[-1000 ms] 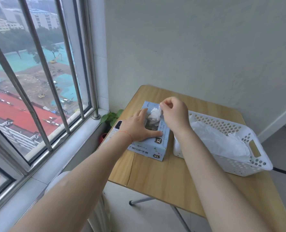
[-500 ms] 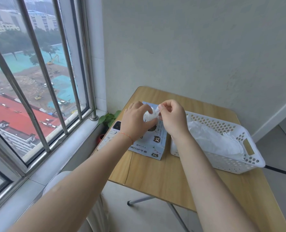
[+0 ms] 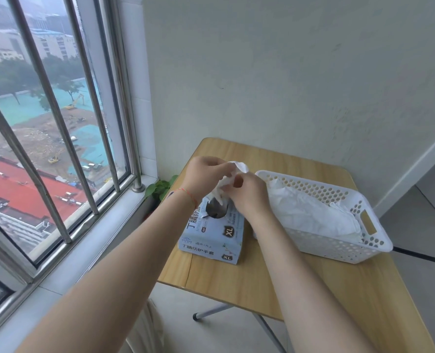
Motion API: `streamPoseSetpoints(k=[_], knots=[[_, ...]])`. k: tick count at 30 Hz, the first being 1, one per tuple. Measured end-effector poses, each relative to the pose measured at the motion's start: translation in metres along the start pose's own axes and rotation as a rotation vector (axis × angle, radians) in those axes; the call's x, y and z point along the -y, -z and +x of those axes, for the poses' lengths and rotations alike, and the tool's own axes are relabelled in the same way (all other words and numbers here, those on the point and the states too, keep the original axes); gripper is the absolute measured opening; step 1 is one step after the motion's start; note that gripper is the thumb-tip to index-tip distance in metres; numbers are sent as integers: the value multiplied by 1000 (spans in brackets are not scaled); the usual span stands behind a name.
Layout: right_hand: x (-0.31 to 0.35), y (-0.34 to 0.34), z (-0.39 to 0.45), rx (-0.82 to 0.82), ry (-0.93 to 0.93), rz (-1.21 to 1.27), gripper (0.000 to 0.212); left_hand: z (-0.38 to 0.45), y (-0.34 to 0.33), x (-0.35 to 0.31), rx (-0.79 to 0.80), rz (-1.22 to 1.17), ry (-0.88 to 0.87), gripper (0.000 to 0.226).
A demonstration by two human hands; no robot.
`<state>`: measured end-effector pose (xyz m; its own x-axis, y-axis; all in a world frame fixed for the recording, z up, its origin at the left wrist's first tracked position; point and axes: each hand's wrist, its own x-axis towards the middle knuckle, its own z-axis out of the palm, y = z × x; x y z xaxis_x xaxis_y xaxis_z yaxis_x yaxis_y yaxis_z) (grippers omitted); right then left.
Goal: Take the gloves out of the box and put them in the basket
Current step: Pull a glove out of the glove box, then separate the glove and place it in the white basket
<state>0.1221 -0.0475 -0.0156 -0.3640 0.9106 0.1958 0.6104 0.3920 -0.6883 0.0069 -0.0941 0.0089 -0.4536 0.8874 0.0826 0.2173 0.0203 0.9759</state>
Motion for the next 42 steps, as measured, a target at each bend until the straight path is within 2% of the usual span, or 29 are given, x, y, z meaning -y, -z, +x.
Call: streamPoseSetpoints(k=[4,8,11,14,17,21,24,29,33,38,40,42], knots=[[-6,2,0,-40,-13,43,23,-4,5,18,63,33,29,14],[-11,4,4,-54,-80,221,14,-14,3,44,114,297,-135,47],[-10,6,3,-93,-81,258,7,-22,-3,53,67,343,-238,52],[-8,7,1,-16,-54,244,11,-25,-6,58,46,418,-317,55],[-10,5,2,47,-22,176,10,-31,-3,61,96,520,-348,79],[-12,5,5,-90,-81,360,12,-42,0,59,168,628,-349,115],[-11,7,5,-148,-132,480,13,-40,-2,62,135,715,-386,125],[-8,15,1,-173,-113,501,10,-26,-10,60,21,836,-456,134],[-7,22,-2,-151,-115,525,10,-20,-12,63,-72,886,-443,136],[11,46,-2,-222,-49,611,12,-21,-12,64,-73,880,-375,135],[14,54,0,-218,-48,605,12,-22,-11,63,-87,816,-418,114],[14,59,0,-196,-77,591,12,-23,-10,60,-152,646,-462,76]])
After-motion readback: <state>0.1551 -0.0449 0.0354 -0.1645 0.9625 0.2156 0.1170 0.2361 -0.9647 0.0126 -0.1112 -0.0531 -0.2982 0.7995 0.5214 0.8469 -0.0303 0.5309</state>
